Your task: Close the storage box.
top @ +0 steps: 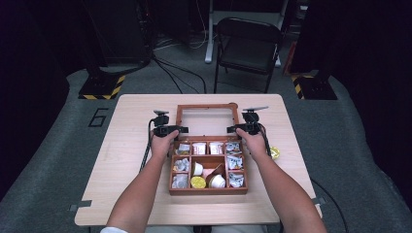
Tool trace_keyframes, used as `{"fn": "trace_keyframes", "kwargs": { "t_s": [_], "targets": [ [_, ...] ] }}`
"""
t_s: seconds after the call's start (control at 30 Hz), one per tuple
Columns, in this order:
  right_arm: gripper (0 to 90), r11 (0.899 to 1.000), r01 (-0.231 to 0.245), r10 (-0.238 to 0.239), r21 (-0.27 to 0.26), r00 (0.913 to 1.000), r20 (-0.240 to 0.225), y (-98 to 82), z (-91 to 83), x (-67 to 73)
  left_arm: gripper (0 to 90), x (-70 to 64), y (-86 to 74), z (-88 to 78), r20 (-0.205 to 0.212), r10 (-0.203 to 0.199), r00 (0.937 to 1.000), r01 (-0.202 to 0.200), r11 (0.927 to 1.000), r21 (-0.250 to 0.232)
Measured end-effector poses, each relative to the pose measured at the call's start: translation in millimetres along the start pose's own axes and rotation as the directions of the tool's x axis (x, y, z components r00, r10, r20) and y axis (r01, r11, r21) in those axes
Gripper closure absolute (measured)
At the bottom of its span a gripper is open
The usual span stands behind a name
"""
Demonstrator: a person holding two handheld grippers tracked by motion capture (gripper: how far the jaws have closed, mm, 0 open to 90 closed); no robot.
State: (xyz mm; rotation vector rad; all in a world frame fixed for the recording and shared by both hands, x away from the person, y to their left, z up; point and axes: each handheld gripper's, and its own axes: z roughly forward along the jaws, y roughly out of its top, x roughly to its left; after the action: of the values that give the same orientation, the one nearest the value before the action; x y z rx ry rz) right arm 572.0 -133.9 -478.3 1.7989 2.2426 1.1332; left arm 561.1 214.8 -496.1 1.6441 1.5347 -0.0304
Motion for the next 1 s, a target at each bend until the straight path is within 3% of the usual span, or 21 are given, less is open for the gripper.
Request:
{"fn": "trace_keyframes", "kwargs": {
  "t_s": [0.13, 0.63, 1.0],
  "targets": [
    [33.8, 1.0, -0.016, 0.015, -0.01, 0.9999, -0.006, 0.6, -3.0, 1.9, 38.0, -1.4, 1.7, -2.2, 0.002, 0.013, 0.9999, -0.013, 0.9999, -0.005],
    [35.7, 0.998, 0.03, -0.031, -0.055, 0.9992, -0.024, 3.1, -19.4, 5.9, 40.1, -7.0, 5.4, -15.7, 0.037, 0.039, 0.9985, -0.038, 0.9979, -0.052],
    [36.1, 0.994, 0.051, -0.057, -0.099, 0.9968, -0.056, 2.5, -41.4, 13.9, 40.9, -17.0, 5.8, -32.7, 0.056, 0.105, 0.9929, -0.1, 0.9911, -0.088]
  ]
}}
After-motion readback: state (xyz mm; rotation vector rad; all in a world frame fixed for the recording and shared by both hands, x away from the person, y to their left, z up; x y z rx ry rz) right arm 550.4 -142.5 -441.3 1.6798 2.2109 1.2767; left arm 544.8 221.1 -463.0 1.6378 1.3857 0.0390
